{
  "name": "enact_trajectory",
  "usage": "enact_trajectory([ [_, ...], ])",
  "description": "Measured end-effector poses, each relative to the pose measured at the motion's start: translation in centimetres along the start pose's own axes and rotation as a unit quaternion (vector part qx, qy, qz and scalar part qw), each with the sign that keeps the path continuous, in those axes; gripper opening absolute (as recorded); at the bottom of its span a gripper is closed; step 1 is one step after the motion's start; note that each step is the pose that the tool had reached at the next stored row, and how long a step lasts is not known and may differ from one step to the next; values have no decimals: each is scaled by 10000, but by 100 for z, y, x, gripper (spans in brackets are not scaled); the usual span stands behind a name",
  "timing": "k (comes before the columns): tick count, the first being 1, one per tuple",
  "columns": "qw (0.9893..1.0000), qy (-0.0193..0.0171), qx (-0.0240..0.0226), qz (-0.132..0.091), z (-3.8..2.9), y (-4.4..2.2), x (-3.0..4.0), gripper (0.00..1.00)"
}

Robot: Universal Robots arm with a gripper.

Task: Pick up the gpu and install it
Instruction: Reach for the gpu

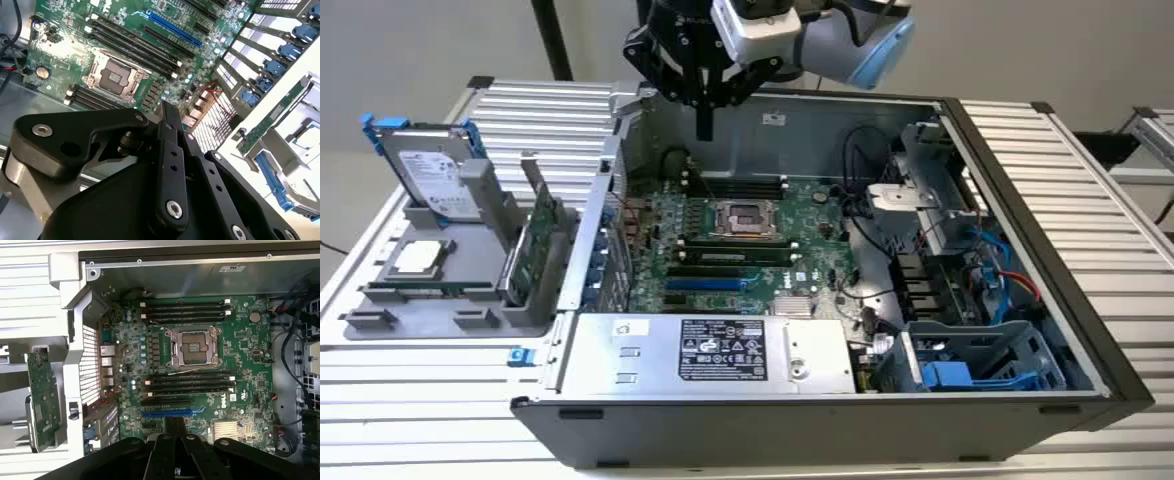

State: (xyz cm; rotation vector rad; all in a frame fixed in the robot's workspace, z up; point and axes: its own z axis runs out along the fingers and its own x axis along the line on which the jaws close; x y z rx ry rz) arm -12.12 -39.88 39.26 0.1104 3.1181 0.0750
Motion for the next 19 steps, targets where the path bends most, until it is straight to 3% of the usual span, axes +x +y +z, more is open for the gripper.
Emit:
enact_trajectory([
  [10, 10000, 0, 0, 0, 0, 0, 6, 0],
  [19, 10000, 0, 0, 0, -2, -6, 89, 0],
])
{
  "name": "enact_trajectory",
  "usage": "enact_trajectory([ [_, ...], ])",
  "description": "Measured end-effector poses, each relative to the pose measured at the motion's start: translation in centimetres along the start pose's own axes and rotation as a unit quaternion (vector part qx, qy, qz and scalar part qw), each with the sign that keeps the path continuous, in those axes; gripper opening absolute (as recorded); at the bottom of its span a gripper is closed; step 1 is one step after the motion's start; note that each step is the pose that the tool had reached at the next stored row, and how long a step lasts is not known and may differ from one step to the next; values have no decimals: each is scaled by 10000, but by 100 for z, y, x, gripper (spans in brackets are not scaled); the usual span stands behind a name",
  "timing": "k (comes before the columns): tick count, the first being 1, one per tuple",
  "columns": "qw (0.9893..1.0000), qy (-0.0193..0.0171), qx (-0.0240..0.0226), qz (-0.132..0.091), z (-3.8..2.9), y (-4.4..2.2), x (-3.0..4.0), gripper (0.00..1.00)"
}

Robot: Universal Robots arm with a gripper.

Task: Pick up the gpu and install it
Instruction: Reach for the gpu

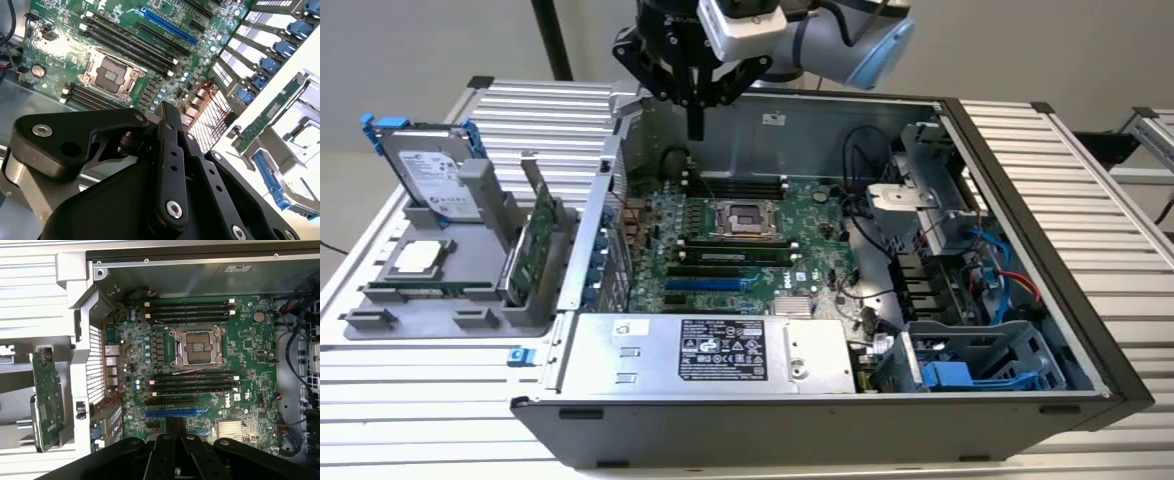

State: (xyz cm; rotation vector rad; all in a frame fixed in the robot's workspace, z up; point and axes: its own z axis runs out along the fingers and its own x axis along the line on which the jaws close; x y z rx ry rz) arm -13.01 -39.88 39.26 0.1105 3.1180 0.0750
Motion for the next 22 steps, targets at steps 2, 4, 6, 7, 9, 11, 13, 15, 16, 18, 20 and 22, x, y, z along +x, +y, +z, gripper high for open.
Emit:
enact_trajectory([
  [2, 10000, 0, 0, 0, 0, -2, 22, 0],
  [4, 10000, 0, 0, 0, -1, -3, 45, 0],
  [6, 10000, 0, 0, 0, -1, -5, 69, 0],
  [7, 10000, 0, 0, 0, -2, -6, 83, 0],
  [9, 10000, 0, 0, 0, -3, -8, 112, 0],
  [11, 10000, 0, 0, 0, -3, -10, 137, 0],
  [13, 10000, 0, 0, 0, -3, -11, 161, 0],
  [15, 10000, 0, 0, 0, -4, -13, 182, 0],
  [16, 10000, 0, 0, 0, -5, -14, 194, 0],
  [18, 10000, 0, 0, 0, -5, -15, 214, 0],
  [20, 10000, 0, 0, 0, -5, -17, 236, 0],
  [22, 10000, 0, 0, 0, -6, -18, 258, 0],
])
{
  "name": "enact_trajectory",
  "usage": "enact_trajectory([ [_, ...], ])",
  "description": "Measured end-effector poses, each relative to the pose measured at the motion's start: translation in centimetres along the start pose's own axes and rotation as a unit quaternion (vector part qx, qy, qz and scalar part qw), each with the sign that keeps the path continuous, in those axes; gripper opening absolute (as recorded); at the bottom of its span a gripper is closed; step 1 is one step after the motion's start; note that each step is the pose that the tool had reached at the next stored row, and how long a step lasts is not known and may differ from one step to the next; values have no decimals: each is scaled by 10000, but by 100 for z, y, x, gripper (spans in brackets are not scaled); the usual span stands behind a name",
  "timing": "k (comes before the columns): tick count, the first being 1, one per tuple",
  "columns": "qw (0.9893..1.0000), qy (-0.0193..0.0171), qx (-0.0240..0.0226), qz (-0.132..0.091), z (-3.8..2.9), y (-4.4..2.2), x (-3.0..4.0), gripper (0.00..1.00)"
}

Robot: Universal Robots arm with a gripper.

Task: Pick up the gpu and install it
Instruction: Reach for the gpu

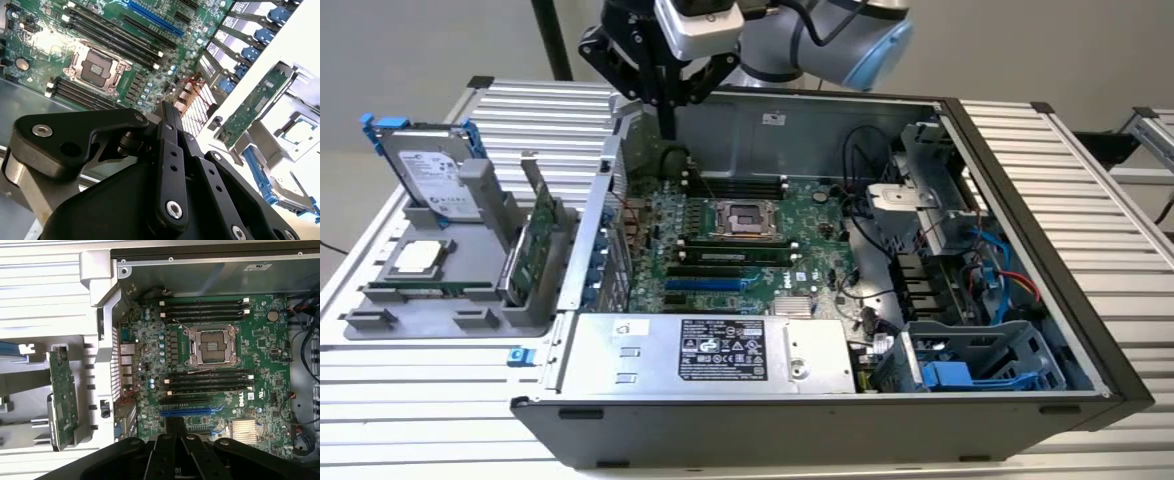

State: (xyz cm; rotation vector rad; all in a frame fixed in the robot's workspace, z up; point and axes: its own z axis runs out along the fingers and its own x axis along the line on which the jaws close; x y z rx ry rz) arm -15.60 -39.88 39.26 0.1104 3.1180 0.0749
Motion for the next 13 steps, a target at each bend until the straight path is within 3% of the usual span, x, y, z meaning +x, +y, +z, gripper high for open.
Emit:
enact_trajectory([
  [13, 10000, 0, 0, 0, -3, -9, 132, 0],
])
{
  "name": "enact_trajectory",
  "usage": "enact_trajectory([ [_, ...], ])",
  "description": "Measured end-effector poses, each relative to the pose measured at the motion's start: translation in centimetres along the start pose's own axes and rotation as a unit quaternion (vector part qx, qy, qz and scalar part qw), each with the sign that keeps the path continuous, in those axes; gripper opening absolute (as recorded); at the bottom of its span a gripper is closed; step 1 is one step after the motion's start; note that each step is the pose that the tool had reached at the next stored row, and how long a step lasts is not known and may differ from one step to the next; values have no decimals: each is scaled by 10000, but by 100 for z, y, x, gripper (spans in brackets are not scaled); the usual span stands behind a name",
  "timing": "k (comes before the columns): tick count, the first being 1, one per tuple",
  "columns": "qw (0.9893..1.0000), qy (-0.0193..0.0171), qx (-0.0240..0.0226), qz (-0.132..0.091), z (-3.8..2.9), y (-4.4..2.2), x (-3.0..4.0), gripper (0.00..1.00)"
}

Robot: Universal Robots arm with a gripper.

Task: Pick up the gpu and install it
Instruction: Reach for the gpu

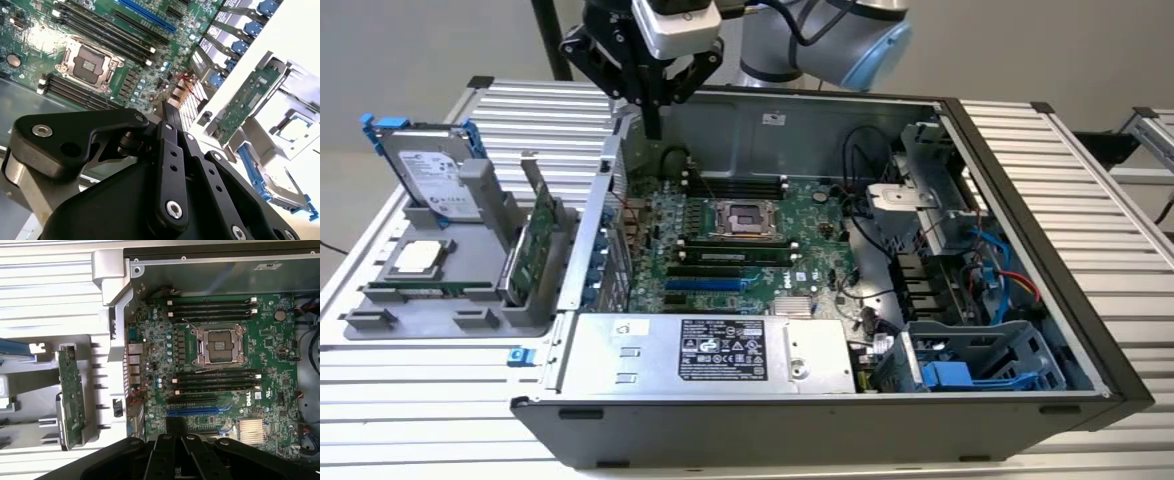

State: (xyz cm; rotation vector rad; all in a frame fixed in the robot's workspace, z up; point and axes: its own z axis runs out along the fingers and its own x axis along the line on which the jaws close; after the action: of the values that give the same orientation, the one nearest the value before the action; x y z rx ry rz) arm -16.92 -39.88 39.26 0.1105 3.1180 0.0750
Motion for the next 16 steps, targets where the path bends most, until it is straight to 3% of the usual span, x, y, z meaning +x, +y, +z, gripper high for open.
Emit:
enact_trajectory([
  [16, 10000, 0, 0, 0, -4, -10, 148, 0],
])
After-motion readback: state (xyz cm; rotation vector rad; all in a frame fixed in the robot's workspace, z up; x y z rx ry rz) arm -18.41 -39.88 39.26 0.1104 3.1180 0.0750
